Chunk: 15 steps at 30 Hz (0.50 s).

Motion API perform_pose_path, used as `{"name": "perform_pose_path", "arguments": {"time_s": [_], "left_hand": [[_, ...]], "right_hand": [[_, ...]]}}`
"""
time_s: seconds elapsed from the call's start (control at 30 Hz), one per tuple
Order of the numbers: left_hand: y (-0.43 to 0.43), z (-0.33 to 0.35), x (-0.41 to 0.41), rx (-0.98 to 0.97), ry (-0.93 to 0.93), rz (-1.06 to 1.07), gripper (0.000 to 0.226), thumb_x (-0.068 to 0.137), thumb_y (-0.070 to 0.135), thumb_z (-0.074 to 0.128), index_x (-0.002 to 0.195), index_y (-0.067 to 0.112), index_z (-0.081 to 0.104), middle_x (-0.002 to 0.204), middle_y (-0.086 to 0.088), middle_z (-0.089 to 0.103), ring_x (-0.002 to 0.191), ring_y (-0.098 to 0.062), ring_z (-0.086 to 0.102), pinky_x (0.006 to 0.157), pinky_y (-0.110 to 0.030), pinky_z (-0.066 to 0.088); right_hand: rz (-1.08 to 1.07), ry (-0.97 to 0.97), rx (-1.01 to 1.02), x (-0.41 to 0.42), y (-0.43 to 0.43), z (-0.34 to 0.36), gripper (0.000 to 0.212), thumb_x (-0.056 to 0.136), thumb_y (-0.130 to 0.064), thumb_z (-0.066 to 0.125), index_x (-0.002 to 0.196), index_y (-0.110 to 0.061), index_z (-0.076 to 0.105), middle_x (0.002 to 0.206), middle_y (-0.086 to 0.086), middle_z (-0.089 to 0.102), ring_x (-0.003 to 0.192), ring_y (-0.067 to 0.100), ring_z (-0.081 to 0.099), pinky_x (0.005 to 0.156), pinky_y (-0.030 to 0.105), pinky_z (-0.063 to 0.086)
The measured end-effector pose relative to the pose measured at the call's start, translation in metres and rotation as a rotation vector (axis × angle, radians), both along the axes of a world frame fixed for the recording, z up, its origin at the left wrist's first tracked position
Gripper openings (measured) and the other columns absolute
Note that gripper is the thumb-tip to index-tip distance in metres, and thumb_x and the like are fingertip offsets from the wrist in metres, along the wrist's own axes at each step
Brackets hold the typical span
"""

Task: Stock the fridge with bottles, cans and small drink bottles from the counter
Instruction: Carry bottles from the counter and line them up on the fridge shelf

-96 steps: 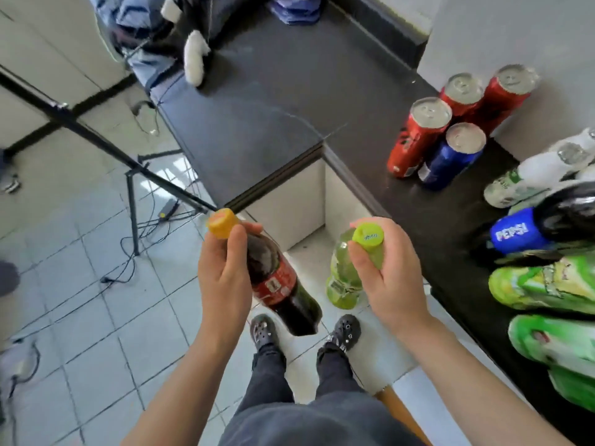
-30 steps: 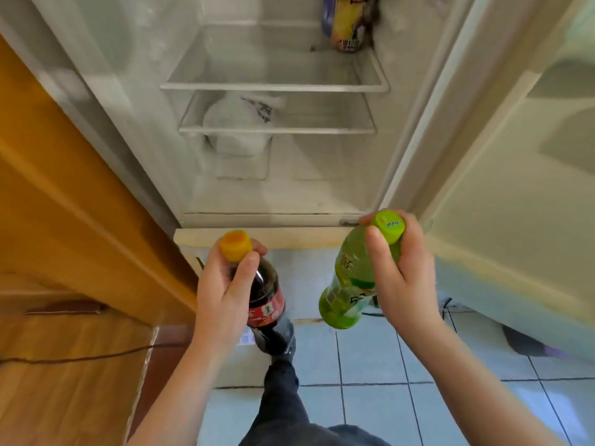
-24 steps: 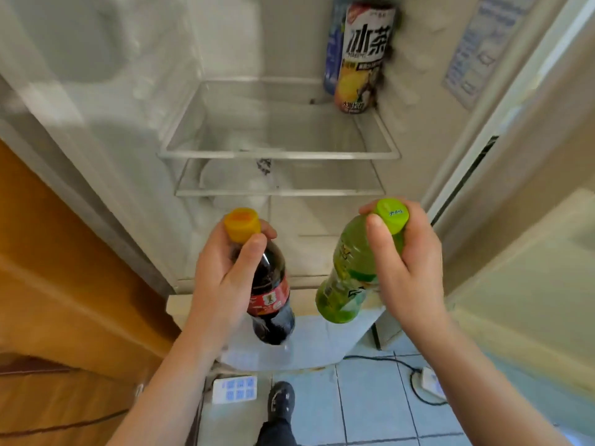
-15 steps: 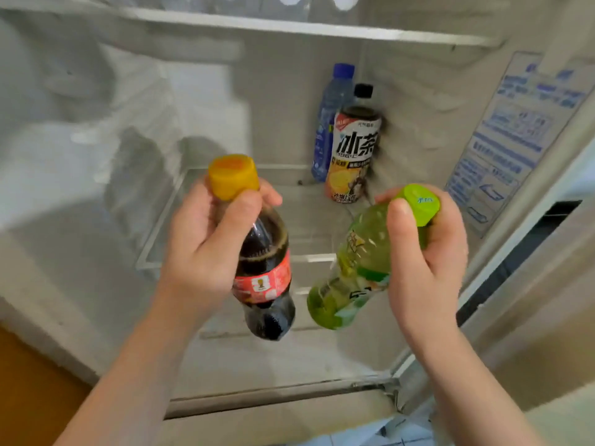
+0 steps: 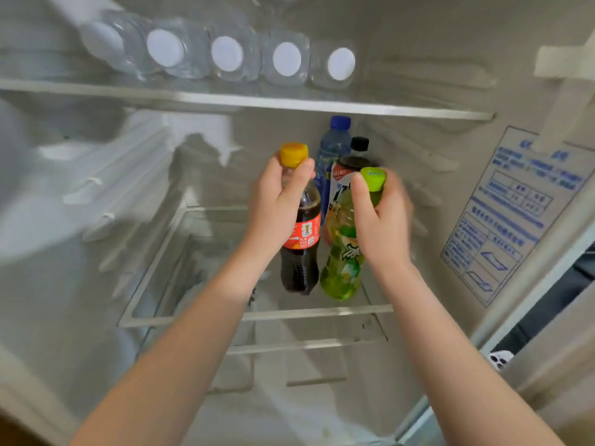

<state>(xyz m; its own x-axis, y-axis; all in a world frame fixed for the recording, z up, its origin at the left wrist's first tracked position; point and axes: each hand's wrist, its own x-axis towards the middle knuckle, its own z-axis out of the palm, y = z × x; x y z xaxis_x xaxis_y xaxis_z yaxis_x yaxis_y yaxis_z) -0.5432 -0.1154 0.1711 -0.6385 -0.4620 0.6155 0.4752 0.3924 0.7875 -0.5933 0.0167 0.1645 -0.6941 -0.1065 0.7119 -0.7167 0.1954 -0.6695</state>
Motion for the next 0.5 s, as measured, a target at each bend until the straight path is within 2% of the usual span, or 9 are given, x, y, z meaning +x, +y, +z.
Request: {"name": "perform_pose_path", "arguments": {"time_s": [0.13, 0.2, 0.37, 0.5], "left_hand": [[0.001, -0.006, -0.030, -0.057, -0.066, 0.000, 0.018, 0.095, 0.032, 0.052, 0.093, 0.016, 0.057, 0.087, 0.006, 0.064, 0.083, -0.002, 0.060, 0.074, -0.008, 0.044], [0.000, -0.007, -0.042, -0.068, -0.095, -0.014, 0.017, 0.096, 0.032, 0.051, 0.094, 0.016, 0.056, 0.091, 0.000, 0.066, 0.086, -0.007, 0.062, 0.076, -0.014, 0.047], [-0.004, -0.005, -0.066, -0.096, -0.146, -0.003, 0.024, 0.096, 0.035, 0.048, 0.098, 0.014, 0.058, 0.095, -0.004, 0.067, 0.087, -0.010, 0.063, 0.075, -0.021, 0.049], [-0.009, -0.007, -0.073, -0.074, -0.153, -0.034, 0.016, 0.098, 0.036, 0.045, 0.092, 0.026, 0.056, 0.093, -0.003, 0.065, 0.087, -0.012, 0.063, 0.076, -0.024, 0.048]], "right_hand": [[-0.075, 0.035, -0.006, -0.019, -0.009, 0.000, 0.016, 0.094, -0.037, 0.048, 0.079, -0.031, 0.052, 0.075, -0.019, 0.055, 0.075, -0.005, 0.053, 0.068, 0.010, 0.038], [-0.089, 0.011, -0.017, -0.027, -0.014, 0.001, 0.016, 0.093, -0.038, 0.048, 0.077, -0.034, 0.051, 0.074, -0.018, 0.056, 0.075, -0.007, 0.053, 0.067, 0.006, 0.038], [-0.075, -0.028, -0.007, -0.041, -0.017, -0.002, 0.012, 0.093, -0.034, 0.050, 0.081, -0.032, 0.053, 0.077, -0.015, 0.058, 0.075, 0.000, 0.055, 0.072, 0.021, 0.044], [-0.053, -0.050, 0.002, -0.048, -0.017, -0.002, 0.014, 0.094, -0.032, 0.052, 0.080, -0.034, 0.050, 0.076, -0.017, 0.057, 0.074, -0.006, 0.055, 0.068, 0.013, 0.042]]}}
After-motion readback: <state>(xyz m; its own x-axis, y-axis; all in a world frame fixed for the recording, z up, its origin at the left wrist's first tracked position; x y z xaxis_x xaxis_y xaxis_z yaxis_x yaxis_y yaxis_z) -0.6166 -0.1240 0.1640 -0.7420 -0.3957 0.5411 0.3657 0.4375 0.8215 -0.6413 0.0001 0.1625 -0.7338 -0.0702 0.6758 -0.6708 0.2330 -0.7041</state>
